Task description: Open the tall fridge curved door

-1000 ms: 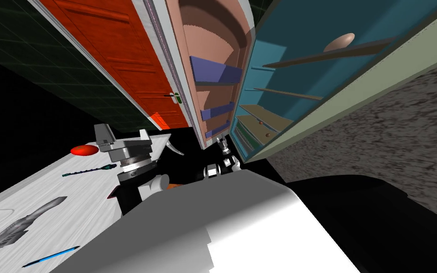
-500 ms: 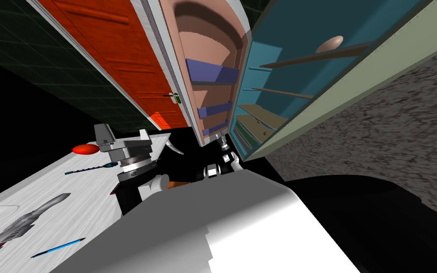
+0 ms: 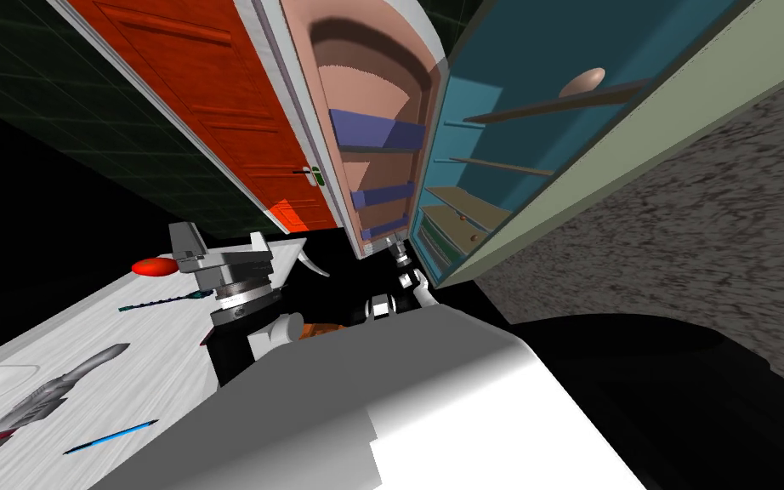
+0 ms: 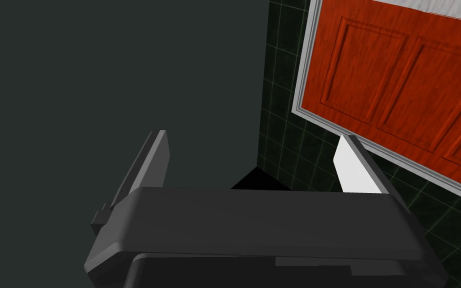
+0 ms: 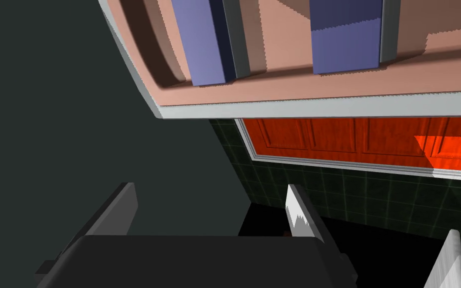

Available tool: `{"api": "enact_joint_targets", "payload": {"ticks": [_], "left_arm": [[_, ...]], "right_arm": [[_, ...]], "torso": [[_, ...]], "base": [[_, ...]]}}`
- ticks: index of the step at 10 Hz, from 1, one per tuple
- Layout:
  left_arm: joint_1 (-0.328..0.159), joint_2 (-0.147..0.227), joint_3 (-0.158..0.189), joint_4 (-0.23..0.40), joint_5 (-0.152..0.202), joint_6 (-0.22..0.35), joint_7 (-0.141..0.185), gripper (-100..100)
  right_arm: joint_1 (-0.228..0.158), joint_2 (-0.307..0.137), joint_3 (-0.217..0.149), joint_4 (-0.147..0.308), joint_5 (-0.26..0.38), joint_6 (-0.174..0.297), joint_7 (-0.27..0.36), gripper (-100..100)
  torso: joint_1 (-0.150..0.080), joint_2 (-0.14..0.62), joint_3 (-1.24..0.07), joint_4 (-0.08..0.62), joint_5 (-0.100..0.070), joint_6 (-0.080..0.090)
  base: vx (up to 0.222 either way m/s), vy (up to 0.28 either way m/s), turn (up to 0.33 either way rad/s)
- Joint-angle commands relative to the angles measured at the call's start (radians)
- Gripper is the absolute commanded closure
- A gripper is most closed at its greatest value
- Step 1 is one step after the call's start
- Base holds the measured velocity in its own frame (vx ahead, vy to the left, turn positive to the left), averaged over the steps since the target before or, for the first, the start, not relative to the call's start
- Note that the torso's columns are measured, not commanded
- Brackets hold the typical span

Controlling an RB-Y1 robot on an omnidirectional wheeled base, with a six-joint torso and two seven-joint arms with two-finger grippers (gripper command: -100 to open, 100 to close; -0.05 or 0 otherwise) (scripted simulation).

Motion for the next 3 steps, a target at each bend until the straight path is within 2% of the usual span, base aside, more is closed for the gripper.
{"api": "enact_joint_targets", "payload": {"ticks": [1,3], "left_arm": [[0.0,0.0,0.0,0.0,0.0,0.0,0.0,0],[0.0,0.0,0.0,0.0,0.0,0.0,0.0,0]], "right_arm": [[0.0,0.0,0.0,0.0,0.0,0.0,0.0,0],[0.0,0.0,0.0,0.0,0.0,0.0,0.0,0]], "torso": [[0.0,0.001,0.001,0.0,0.0,0.0],[0.0,0.002,0.001,0.001,0.0,0.0]], "base": [[0.0,0.0,0.0],[0.0,0.0,0.0]]}}
